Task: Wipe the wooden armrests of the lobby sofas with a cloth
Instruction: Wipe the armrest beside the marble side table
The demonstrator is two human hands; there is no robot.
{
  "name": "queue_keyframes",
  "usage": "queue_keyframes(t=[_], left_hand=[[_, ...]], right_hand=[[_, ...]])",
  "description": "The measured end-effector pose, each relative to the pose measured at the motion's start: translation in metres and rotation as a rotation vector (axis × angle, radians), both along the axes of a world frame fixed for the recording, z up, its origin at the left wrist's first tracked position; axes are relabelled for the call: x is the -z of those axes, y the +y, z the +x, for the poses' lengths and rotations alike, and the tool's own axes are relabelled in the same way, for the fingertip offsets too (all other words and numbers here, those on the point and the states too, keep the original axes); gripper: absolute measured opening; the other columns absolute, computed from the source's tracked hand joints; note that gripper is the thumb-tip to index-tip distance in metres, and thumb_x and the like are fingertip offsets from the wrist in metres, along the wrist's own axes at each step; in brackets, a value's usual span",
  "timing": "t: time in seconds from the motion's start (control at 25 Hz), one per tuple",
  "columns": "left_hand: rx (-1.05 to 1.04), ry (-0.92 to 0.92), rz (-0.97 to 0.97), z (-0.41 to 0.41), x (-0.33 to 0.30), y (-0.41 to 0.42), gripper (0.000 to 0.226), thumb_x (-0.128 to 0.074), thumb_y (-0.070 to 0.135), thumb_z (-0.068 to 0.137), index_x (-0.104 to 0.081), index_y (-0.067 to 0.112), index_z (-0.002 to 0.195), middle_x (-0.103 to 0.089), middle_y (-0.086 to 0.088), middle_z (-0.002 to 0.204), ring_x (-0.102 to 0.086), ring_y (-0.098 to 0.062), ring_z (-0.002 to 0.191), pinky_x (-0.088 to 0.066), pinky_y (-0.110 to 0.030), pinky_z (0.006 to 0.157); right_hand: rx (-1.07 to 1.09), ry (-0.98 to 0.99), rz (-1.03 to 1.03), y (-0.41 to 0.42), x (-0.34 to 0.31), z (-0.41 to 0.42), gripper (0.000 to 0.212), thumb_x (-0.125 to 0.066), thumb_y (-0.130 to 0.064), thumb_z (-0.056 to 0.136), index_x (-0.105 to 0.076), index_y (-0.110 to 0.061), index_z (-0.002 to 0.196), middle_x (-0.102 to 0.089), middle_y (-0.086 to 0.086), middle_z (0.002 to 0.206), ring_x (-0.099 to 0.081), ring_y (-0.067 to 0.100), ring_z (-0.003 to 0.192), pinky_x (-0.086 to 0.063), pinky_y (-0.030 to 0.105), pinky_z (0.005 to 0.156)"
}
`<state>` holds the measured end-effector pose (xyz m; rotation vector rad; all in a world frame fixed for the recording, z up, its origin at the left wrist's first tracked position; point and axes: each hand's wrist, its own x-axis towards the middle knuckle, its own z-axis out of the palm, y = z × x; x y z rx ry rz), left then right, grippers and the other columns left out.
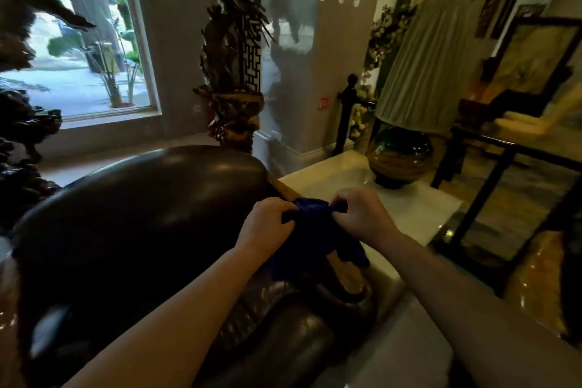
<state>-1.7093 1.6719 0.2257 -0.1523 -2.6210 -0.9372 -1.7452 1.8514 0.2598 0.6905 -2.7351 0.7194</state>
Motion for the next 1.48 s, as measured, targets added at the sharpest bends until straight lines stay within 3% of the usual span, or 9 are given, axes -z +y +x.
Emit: queue_keyframes(t=[0.24, 0.4, 0.64, 0.96, 1.48], left_hand=[[0.026, -0.002, 0.025, -0.073, 0.004, 0.068, 0.027, -0.062, 0.011, 0.076, -0.068, 0.018, 0.102, -0.068, -0.005, 0.102, -0.059, -0.019, 0.097, -0.048, -0.035, 0.089], [0.011, -0.036, 0.010, -0.131, 0.027, 0.080, 0.026, -0.061, 0.012, 0.077, -0.067, 0.017, 0.102, -0.067, -0.004, 0.103, -0.058, -0.018, 0.099, -0.047, -0.034, 0.090], [-0.049, -0.084, 0.040, -0.223, 0.073, 0.092, 0.025, -0.058, 0.014, 0.081, -0.065, 0.020, 0.105, -0.064, -0.001, 0.104, -0.056, -0.013, 0.098, -0.045, -0.029, 0.088], [-0.285, -0.214, 0.055, -0.327, 0.164, 0.123, 0.028, -0.058, 0.016, 0.084, -0.060, 0.023, 0.111, -0.060, 0.005, 0.114, -0.051, -0.007, 0.106, -0.036, -0.017, 0.088], [-0.554, -0.343, 0.089, -0.440, 0.315, 0.147, 0.030, -0.059, 0.012, 0.082, -0.060, 0.018, 0.112, -0.059, 0.000, 0.117, -0.051, -0.011, 0.109, -0.035, -0.018, 0.087]], right_hand=[[-0.002, 0.001, -0.004, 0.069, 0.004, -0.075, 0.016, -0.061, -0.007, 0.074, -0.069, -0.006, 0.088, -0.071, 0.015, 0.087, -0.063, 0.027, 0.085, -0.043, 0.030, 0.073], [-0.035, -0.039, 0.008, 0.083, 0.029, -0.137, 0.014, -0.061, -0.007, 0.075, -0.069, -0.007, 0.087, -0.070, 0.013, 0.087, -0.062, 0.025, 0.084, -0.046, 0.031, 0.074], [-0.058, -0.107, 0.026, 0.086, 0.071, -0.243, 0.012, -0.060, -0.008, 0.077, -0.068, -0.011, 0.086, -0.069, 0.008, 0.086, -0.057, 0.016, 0.078, -0.037, 0.021, 0.069], [-0.184, -0.251, 0.073, 0.097, 0.163, -0.379, 0.014, -0.057, -0.009, 0.078, -0.066, -0.013, 0.088, -0.066, 0.006, 0.092, -0.059, 0.020, 0.088, -0.034, 0.019, 0.071], [-0.436, -0.357, 0.114, 0.089, 0.334, -0.531, 0.015, -0.061, -0.008, 0.075, -0.066, -0.012, 0.088, -0.067, 0.007, 0.092, -0.059, 0.020, 0.086, -0.035, 0.021, 0.072]])
